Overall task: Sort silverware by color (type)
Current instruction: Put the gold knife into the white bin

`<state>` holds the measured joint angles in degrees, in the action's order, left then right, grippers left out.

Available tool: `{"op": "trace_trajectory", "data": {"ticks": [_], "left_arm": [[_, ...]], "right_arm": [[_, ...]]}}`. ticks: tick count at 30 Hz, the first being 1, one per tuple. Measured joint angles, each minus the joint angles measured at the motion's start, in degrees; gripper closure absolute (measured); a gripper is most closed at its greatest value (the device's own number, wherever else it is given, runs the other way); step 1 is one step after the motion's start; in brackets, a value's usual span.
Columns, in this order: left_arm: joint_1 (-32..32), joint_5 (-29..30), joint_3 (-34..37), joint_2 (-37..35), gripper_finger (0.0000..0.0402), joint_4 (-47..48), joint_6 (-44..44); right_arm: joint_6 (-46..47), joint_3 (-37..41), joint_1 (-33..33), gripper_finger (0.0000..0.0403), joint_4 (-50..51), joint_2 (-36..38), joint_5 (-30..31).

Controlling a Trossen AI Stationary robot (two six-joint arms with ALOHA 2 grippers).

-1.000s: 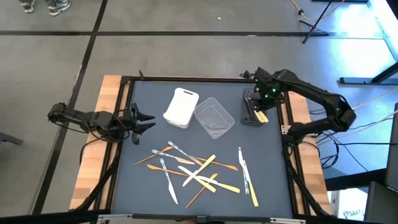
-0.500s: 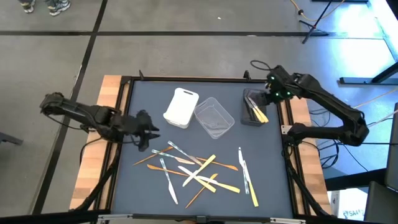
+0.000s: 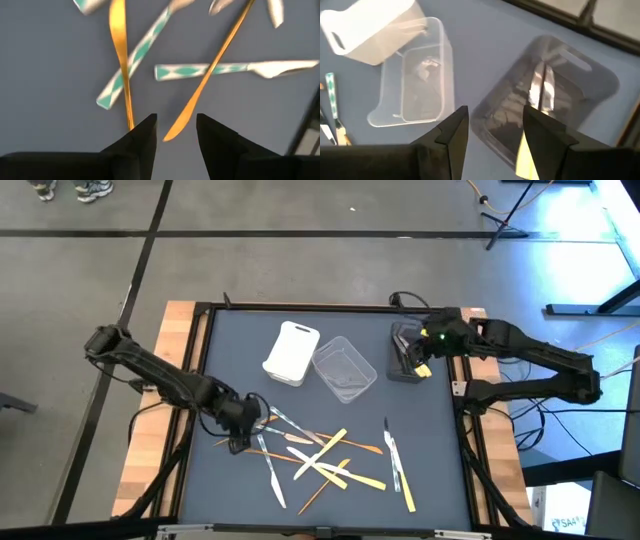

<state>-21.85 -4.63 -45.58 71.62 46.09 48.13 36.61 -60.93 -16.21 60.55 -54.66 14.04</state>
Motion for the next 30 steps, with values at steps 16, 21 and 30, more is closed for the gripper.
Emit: {"op": "trace_trajectory", "data": {"ticks": [16, 21, 30], "left_arm": [[-4.13, 2.48, 0.04, 14.02, 0.0269, -0.04, 2.94], [-4.06, 2.75, 0.02, 16.19, 0.0269, -0.08, 2.95], [-4.04, 2.73, 0.0, 16.06, 0.0269, -0.07, 4.27]], "right_arm": [[2.16, 0.0, 20.79, 0.0228, -7.59, -4.28, 9.55], [2.14, 0.0, 24.1, 0.0228, -9.54, -6.87, 9.6], [2.11, 0.02, 26.87, 0.0228, -11.01, -10.68, 9.51]]}}
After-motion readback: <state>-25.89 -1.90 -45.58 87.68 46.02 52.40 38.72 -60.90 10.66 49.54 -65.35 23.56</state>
